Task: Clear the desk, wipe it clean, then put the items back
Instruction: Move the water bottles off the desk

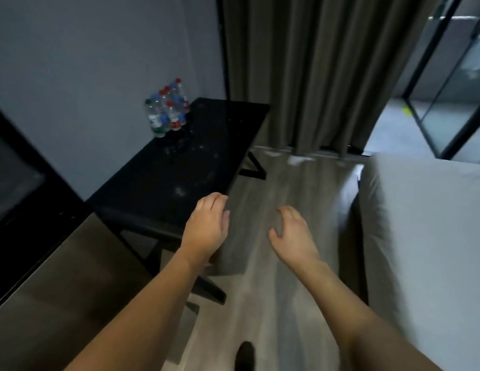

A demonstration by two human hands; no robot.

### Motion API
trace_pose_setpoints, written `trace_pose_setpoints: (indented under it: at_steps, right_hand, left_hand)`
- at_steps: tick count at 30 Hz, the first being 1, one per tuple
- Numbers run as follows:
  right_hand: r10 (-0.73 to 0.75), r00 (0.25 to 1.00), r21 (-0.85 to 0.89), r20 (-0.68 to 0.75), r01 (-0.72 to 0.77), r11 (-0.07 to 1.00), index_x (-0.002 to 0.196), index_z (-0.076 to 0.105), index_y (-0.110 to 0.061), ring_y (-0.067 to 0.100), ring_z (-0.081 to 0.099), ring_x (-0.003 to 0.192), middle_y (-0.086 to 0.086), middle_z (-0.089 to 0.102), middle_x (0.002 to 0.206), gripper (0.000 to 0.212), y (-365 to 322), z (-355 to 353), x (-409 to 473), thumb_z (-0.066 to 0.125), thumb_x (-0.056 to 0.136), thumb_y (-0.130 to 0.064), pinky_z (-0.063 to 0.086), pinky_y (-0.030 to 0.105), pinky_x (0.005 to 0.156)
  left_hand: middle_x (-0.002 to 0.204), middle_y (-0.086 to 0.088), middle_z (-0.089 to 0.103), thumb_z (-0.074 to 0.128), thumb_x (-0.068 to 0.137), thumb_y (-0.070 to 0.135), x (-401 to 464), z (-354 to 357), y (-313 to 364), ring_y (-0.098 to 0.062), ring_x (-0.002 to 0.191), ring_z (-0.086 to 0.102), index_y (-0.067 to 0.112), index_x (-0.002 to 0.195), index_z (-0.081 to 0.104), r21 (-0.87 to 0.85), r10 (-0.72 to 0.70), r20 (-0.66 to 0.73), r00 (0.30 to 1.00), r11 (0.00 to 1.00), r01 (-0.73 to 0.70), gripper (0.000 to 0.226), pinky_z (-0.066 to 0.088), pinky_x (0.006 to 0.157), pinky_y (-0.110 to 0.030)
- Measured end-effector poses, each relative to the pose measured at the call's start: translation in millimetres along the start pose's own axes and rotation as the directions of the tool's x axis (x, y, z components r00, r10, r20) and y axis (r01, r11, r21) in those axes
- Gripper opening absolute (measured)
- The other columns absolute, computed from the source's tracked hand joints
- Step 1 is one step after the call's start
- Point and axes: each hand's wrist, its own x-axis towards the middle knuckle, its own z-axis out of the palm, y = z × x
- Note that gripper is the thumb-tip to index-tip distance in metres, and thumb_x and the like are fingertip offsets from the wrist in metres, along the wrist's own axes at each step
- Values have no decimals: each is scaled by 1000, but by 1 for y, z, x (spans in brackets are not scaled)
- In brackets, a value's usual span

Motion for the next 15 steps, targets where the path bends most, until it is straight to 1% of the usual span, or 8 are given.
trace_pose_setpoints:
  at_steps: [4, 10, 12, 15]
  right_hand:
    - [71, 996, -9, -47, -72, 997, 140, 43, -8, 25, 40, 133, 9, 43, 143, 56, 40, -18, 67, 58, 88, -24, 29, 32, 114]
    - [120, 988, -49, -95, -125, 991, 141, 43, -10, 23, 41, 132, 7, 44, 143, 56, 71, -48, 178, 58, 89, -24, 30, 30, 112]
    - [134, 983, -55, -124, -142, 988, 141, 43, -11, 22, 42, 131, 6, 44, 144, 56, 82, -59, 220, 57, 89, -26, 32, 30, 112]
    - [148, 979, -66, -137, -158, 985, 140, 44, -9, 23, 43, 130, 7, 45, 142, 56, 107, -72, 274, 57, 89, -25, 33, 31, 112]
  left_hand:
    - [137, -3, 52, 50, 98, 27, 81, 49, 13, -19, 129, 44, 11, 134, 53, -26, 124, 31, 992, 992, -123, 40, 37, 107, -30]
    - [134, -5, 54, 51, 97, 28, 214, 104, 26, -22, 127, 46, 10, 133, 54, -54, 200, 28, 979, 979, -199, 40, 41, 107, -36]
    - [135, -5, 53, 51, 97, 28, 261, 122, 33, -23, 127, 45, 10, 133, 54, -66, 212, 37, 977, 976, -209, 41, 41, 106, -38]
    - [136, -4, 51, 51, 97, 28, 318, 150, 46, -21, 129, 43, 10, 134, 53, -89, 186, 59, 981, 980, -180, 41, 43, 105, -39]
